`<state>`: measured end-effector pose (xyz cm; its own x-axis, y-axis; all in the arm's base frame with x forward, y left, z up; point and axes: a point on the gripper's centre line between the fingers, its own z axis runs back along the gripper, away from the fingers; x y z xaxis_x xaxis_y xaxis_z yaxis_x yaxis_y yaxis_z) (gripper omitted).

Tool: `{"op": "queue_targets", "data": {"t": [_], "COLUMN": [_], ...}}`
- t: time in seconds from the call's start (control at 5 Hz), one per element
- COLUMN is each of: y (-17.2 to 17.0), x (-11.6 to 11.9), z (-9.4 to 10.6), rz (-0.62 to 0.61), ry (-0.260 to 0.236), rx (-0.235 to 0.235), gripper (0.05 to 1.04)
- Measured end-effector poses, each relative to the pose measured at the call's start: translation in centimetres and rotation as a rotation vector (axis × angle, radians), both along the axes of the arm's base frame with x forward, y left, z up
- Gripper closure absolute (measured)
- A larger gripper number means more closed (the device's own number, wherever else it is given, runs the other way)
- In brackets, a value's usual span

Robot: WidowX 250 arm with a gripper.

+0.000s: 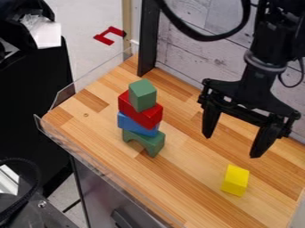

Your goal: Take a yellow box in the right to pot of the top in the tower

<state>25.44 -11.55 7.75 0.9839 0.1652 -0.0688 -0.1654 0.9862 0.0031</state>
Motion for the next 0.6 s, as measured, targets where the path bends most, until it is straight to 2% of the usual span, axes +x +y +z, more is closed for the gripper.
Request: {"op": "queue_targets", "data": {"t": [0.2,0.4,0.6], "y": [0.2,0.4,-0.7], "x": [-0.4,-0.8,-1.2], "z": [-0.9,-1.5,-1.6], "rz": [0.001,0.050,0.111], "ry": [0.032,-0.012,-0.092], "rx": [0.015,0.037,0.004], "gripper": [0.083,0.083,0.083]}}
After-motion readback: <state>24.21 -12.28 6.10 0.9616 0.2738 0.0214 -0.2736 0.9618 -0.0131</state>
